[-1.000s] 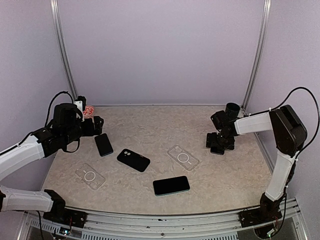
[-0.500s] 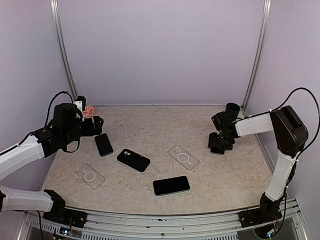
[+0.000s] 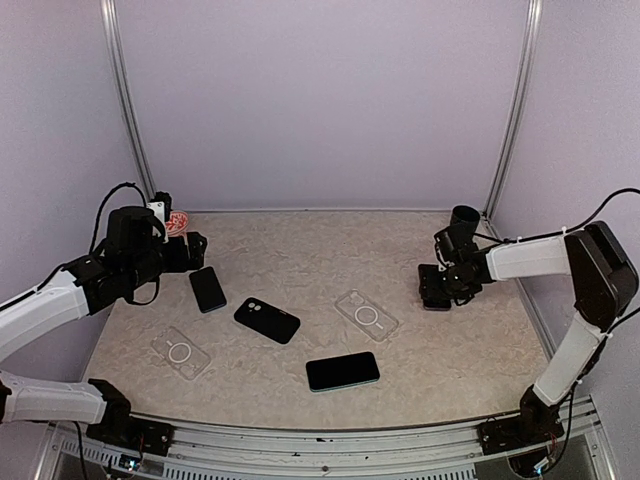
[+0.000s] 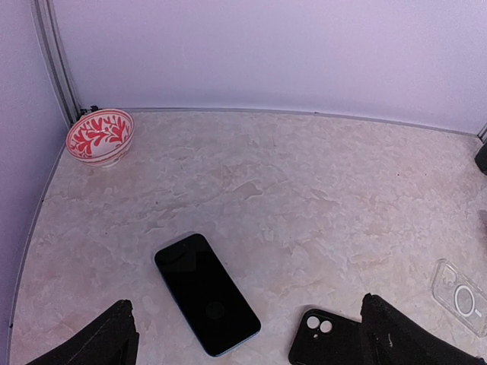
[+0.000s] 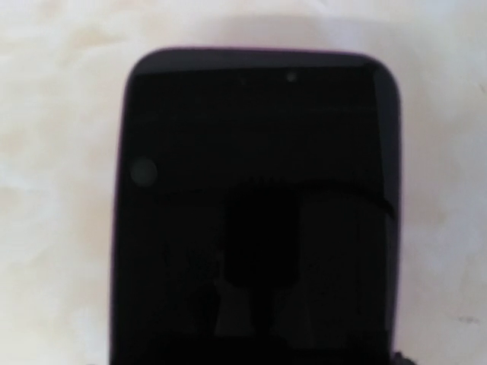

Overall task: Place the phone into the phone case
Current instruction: Pick up the phone at the center of the board, then pass from the right arm to the left

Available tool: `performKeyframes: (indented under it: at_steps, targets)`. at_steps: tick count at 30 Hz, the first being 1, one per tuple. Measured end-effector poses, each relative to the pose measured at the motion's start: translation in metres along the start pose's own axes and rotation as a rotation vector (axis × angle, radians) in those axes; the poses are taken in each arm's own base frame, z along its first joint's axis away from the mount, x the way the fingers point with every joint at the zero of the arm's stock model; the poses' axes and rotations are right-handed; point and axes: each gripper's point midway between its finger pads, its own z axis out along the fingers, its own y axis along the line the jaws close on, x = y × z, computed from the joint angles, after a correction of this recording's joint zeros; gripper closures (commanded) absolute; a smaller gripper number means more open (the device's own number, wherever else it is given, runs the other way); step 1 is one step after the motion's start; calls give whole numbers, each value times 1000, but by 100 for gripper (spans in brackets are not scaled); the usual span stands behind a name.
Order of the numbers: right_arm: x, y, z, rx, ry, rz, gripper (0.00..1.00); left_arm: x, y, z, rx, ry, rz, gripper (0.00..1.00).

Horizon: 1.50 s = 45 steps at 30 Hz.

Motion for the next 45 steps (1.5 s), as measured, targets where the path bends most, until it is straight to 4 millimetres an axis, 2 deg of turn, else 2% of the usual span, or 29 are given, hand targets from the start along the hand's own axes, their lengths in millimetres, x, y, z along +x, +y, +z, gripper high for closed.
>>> performKeyframes:
  at_steps: [5,14,20,23,29,38,45]
  targets:
    - [-3,13,-10,-93,-37,-41,28,0,0,0,1,0,-3,1]
    - [6,31,-27,-242,-85,-112,30,1,-2,0,9,3,-9,1]
    - [6,44,-43,-309,-128,-173,30,7,-17,4,84,48,-35,1]
    - [5,51,-54,-339,-157,-207,30,7,-32,5,132,75,-66,1]
    - [5,67,-75,-391,-211,-268,31,13,-76,-3,276,118,-125,1]
    - [27,118,-103,-500,-255,-408,31,43,-140,-1,426,227,-139,1]
    - [36,139,-119,-544,-283,-468,30,52,-165,-3,489,250,-160,1]
